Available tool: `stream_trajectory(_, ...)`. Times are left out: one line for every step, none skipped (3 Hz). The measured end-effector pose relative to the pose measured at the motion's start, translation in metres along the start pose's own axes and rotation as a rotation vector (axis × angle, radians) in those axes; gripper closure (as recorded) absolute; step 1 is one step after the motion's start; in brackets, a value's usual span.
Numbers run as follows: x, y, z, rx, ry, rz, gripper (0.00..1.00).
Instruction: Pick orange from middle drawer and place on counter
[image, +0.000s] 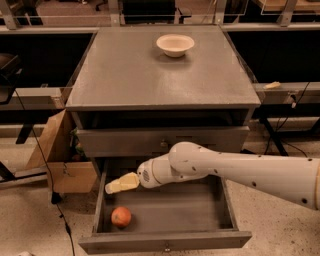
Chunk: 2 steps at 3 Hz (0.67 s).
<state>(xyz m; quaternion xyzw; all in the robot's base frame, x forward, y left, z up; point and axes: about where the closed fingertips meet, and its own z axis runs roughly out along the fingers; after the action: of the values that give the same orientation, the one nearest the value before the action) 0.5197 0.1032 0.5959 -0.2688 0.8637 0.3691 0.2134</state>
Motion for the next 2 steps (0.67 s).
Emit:
stream_trajectory(0.009,0.002,0.031,-0.085,0.033,-0.155,0.0)
stream_trajectory(0.027,-0.004,0.052,-0.11,0.041,-0.244,0.0)
